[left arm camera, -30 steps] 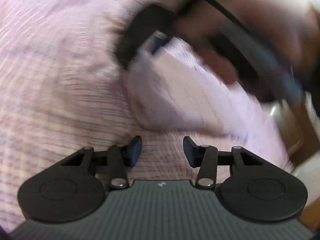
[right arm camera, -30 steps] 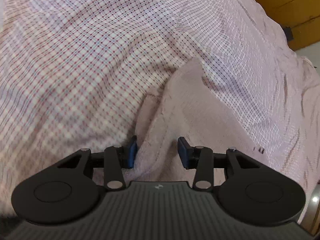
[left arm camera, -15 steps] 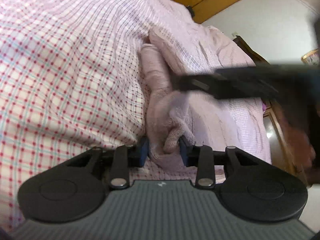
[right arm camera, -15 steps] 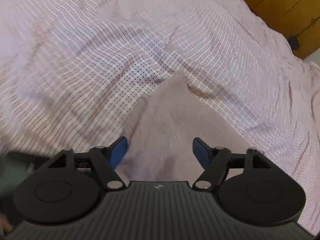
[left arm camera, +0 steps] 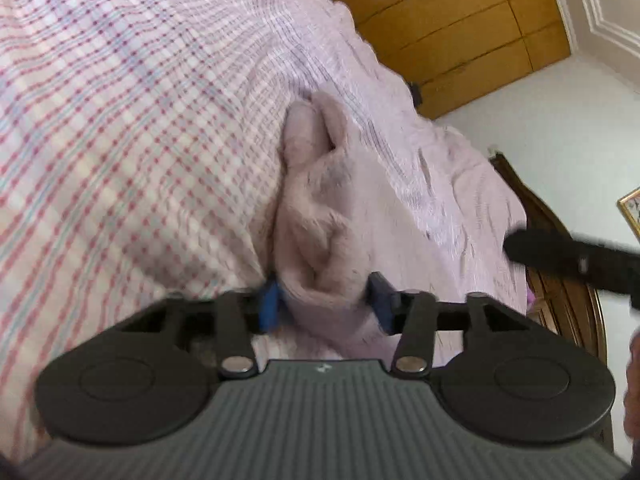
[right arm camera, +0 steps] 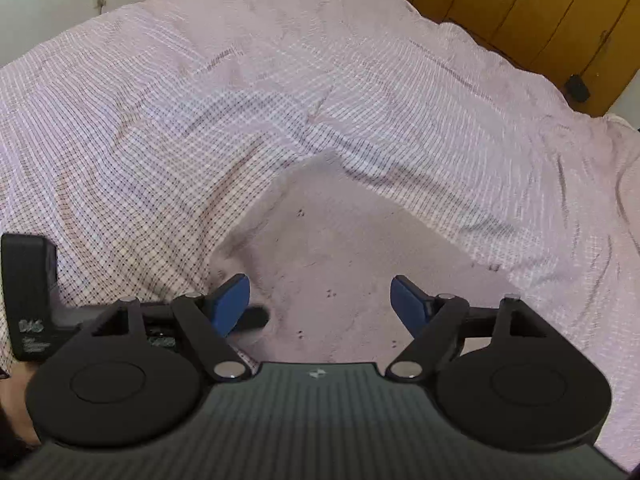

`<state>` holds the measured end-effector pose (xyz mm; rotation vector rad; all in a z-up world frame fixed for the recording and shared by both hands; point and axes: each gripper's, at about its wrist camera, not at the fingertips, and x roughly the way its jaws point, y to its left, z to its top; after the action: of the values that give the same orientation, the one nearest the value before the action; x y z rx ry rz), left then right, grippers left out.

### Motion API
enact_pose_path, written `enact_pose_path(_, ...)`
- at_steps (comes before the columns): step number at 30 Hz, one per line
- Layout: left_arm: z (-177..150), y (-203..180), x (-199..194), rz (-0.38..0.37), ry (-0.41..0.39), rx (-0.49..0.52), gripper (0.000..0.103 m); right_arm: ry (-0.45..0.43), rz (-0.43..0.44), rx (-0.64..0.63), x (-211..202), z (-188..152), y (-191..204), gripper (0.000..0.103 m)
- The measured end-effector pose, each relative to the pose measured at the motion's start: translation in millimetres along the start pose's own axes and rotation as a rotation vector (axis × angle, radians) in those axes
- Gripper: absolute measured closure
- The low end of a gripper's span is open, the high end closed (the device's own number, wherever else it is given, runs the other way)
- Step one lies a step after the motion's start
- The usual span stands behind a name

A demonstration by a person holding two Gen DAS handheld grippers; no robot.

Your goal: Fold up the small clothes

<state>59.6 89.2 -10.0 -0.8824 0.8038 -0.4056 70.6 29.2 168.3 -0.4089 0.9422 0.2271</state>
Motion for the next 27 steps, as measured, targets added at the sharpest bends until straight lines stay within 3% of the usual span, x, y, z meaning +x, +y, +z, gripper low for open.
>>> enact_pose_path(2, 0, 5, 2, -0.006, -0.03, -0.053, 0.074, 0.008, 0.0, -0.006, 11, 1, 6, 0.02)
enact_pose_path(5, -14, -12, -6, 0.074, -0.068, 0.052, 0.076, 0.01, -0.004, 0.002, 33, 15, 12, 0.02)
enact_pose_path(8, -25, -18, -10, 0.107, -0.12, 0.137, 0.076, 0.114, 0.072, -0.009, 72, 46, 25, 0.02)
enact_pose_path(12, -37, -10, -23, 0.101, -0.154, 0.105, 0.076, 0.229, 0.076, -0.09, 117, 78, 56, 0.02)
enact_pose_path(13, -38, -9, -24, 0.101, -0.156, 0.105, 0.076, 0.256, 0.049, -0.115, 127, 82, 64, 0.022)
enact_pose_path(14, -48, -10, -38, 0.1, -0.15, 0.108, 0.076, 0.274, 0.006, -0.145, 136, 84, 72, 0.033)
enact_pose_path(16, -41, -11, -26, 0.098, -0.124, 0.117, 0.076, 0.298, -0.095, -0.187, 154, 83, 84, 0.05)
enact_pose_path(24, -24, -9, -12, 0.1, -0.113, 0.126, 0.076, 0.31, -0.219, -0.118, 180, 81, 77, 0.046)
enact_pose_path(25, -26, -12, -11, 0.111, -0.113, 0.137, 0.076, 0.308, -0.224, -0.122, 181, 81, 75, 0.049)
enact_pose_path(26, -25, -13, -10, 0.12, -0.111, 0.139, 0.076, 0.301, -0.224, -0.135, 182, 81, 76, 0.061)
enact_pose_path(27, -24, -15, -7, 0.128, -0.111, 0.137, 0.076, 0.285, -0.224, -0.159, 182, 80, 78, 0.066)
